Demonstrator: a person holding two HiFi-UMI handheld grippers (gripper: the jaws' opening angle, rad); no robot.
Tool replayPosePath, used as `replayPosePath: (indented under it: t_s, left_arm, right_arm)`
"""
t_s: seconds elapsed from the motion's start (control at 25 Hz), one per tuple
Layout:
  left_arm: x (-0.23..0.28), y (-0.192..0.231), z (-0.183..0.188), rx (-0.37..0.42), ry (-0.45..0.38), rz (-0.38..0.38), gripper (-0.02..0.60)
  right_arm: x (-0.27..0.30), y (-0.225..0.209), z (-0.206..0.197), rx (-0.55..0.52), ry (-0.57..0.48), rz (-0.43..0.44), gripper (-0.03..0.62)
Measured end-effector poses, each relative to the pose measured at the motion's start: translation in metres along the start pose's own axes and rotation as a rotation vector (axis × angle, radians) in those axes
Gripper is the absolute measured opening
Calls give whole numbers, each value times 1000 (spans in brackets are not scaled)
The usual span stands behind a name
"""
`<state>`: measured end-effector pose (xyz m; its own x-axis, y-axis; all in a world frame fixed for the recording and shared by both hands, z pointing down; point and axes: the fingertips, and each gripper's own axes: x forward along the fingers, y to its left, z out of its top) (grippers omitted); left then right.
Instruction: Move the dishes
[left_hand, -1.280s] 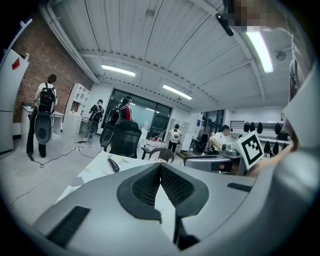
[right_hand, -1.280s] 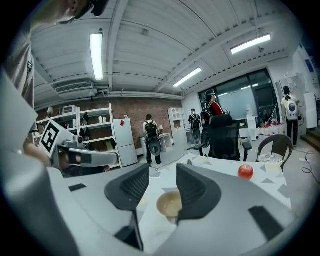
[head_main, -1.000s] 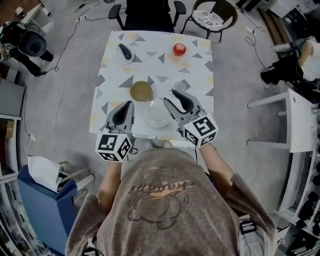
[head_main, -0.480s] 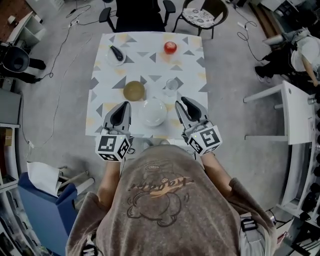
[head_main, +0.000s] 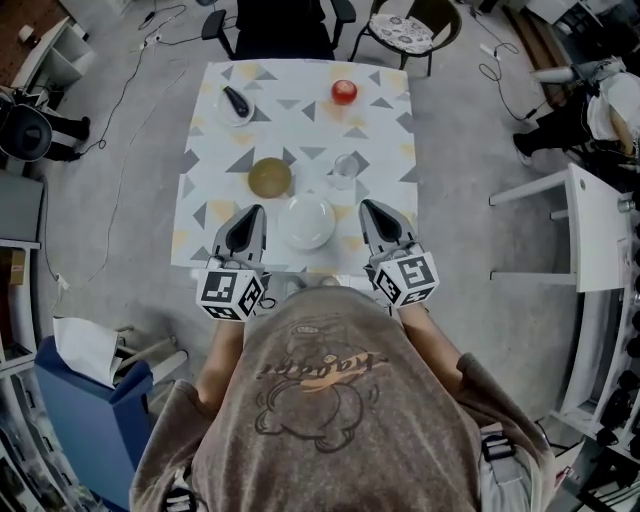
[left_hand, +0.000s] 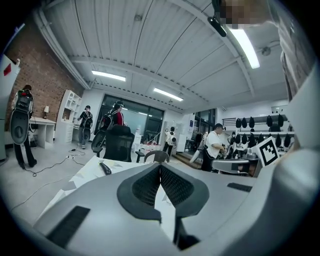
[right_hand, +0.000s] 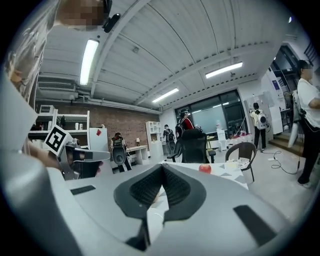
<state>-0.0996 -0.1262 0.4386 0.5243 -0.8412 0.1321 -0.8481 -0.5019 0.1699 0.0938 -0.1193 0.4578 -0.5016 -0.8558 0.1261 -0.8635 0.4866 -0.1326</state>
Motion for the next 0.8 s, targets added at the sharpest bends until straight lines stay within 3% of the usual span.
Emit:
replayPosePath:
  t_s: [0.44, 0.8]
  left_arm:
    - [5, 8, -2, -52, -7, 28, 18]
    - [10, 11, -3, -50, 1, 45, 18]
  right_arm:
    - [7, -7, -16, 38, 27, -1, 0]
    - [12, -11, -18, 33, 43, 1, 0]
